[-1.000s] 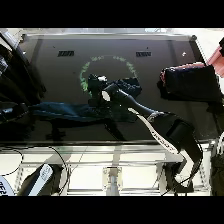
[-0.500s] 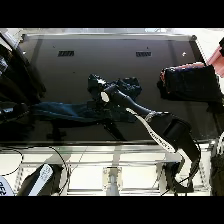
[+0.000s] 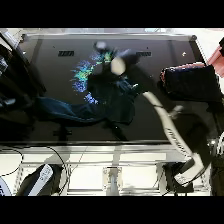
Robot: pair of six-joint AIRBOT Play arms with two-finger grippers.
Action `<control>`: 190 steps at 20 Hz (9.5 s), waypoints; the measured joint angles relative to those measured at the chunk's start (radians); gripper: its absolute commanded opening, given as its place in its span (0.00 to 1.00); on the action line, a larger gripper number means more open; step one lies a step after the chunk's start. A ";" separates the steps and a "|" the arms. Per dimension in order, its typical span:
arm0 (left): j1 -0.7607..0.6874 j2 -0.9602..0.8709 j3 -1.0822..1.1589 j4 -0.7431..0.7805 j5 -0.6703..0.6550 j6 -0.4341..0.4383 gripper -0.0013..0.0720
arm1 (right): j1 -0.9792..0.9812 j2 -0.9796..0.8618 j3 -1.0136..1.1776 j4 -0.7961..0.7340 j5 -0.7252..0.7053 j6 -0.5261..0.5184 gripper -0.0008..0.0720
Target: Fold the clothes and pants, and hang the long-sleeved shirts on hangers.
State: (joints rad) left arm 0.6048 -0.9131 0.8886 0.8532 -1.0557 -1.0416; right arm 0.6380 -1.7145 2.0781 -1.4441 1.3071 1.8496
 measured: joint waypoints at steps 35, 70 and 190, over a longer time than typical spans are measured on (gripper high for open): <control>0.150 -0.614 0.594 0.007 -0.352 -0.114 0.04 | -1.055 0.318 -0.597 0.410 0.297 -0.344 0.05; 0.229 -0.381 0.028 0.628 -0.358 -0.015 0.51 | -1.458 0.659 -1.365 -0.200 0.231 -0.426 0.71; -0.293 -0.659 0.779 0.969 -0.200 -0.189 0.05 | -0.693 0.010 -0.727 0.297 -0.340 -0.448 0.05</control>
State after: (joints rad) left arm 0.3115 -1.5723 1.6676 1.8221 -1.2556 -1.2304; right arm -0.0551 -1.7042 1.3510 -1.1469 0.9672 1.4014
